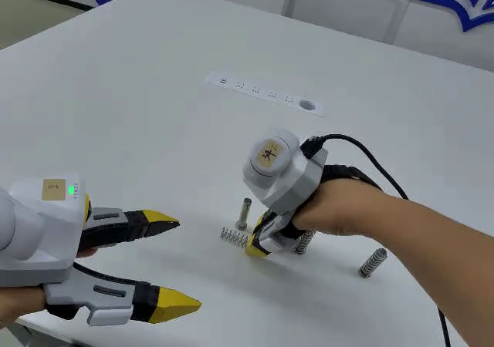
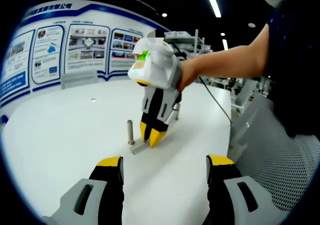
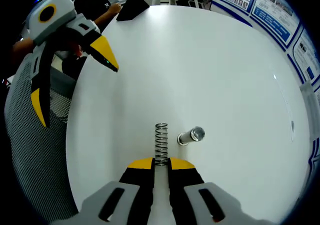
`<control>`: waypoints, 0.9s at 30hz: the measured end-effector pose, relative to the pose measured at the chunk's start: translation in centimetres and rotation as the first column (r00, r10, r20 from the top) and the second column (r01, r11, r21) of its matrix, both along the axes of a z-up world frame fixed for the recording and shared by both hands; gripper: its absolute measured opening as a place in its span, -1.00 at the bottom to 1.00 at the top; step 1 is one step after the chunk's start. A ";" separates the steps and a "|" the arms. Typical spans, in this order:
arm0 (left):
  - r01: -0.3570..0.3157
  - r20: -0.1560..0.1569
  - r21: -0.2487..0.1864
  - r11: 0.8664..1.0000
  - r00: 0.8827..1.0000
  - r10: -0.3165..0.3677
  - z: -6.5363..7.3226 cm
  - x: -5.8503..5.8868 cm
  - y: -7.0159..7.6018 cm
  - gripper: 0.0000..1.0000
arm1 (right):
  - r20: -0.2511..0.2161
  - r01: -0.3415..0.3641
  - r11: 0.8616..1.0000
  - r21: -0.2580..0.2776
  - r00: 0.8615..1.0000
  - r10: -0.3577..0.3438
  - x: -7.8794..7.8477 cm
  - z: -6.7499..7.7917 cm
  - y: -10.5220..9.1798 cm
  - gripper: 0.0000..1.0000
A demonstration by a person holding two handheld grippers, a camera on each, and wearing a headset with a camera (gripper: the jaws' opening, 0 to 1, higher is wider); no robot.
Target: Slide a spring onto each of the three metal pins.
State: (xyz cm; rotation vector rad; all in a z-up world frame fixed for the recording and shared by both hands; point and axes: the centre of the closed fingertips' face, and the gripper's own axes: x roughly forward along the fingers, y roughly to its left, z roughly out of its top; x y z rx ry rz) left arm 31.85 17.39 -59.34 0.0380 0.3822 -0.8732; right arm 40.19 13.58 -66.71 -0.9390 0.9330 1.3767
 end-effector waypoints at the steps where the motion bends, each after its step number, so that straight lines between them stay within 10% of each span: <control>1: 0.001 0.000 0.001 1.000 1.000 -0.001 0.0 0.0 0.0 0.37 | 0.001 -0.002 1.000 -0.002 1.000 0.002 -0.1 0.1 -0.1 -0.77; 27: 0.152 0.041 0.043 0.987 0.987 -0.153 0.4 0.1 -3.7 -0.12 | -0.016 -0.210 0.977 -0.021 0.978 0.210 -6.3 6.8 -2.4 -0.78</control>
